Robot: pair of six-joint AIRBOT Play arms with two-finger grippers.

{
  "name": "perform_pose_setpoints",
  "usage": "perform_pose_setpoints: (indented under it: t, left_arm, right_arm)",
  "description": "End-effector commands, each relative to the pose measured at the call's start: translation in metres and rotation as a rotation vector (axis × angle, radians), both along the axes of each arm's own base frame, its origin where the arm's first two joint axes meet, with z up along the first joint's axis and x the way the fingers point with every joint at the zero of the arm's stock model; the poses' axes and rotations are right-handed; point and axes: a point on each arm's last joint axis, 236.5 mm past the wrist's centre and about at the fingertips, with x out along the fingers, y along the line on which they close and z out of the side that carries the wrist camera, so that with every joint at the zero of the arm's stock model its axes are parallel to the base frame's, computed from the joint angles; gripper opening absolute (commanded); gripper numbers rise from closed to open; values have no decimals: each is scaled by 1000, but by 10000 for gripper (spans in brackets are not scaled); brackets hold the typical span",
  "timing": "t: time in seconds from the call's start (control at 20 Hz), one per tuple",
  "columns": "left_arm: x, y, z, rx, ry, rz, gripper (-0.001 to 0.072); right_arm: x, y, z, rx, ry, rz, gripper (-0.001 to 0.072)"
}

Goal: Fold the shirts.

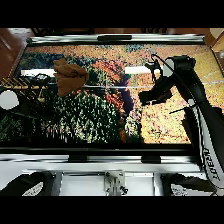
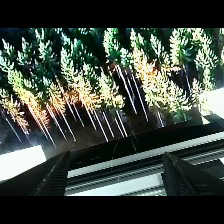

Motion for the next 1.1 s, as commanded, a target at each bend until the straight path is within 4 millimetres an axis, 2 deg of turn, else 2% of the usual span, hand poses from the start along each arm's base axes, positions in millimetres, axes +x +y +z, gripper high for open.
perform_pose_setpoints:
  t: [0.0,0.7,0.8,0.9,1.05]
  left_arm:
    - [0,0,0,1,1,0,720]
    - [0,0,0,0,0,0,720]
    - [22,-7,5,-28,-96,-2,720]
    - [53,-23,17,-97,-228,-7,720]
    - [73,-48,27,-210,-304,-2,720]
  right_arm:
    - [0,0,0,0,0,1,503]
    - [0,0,0,0,0,1,503]
    - [17,3,2,13,-72,3,503]
    - [36,9,6,37,-153,-4,503]
    - [50,13,10,57,-217,-9,503]
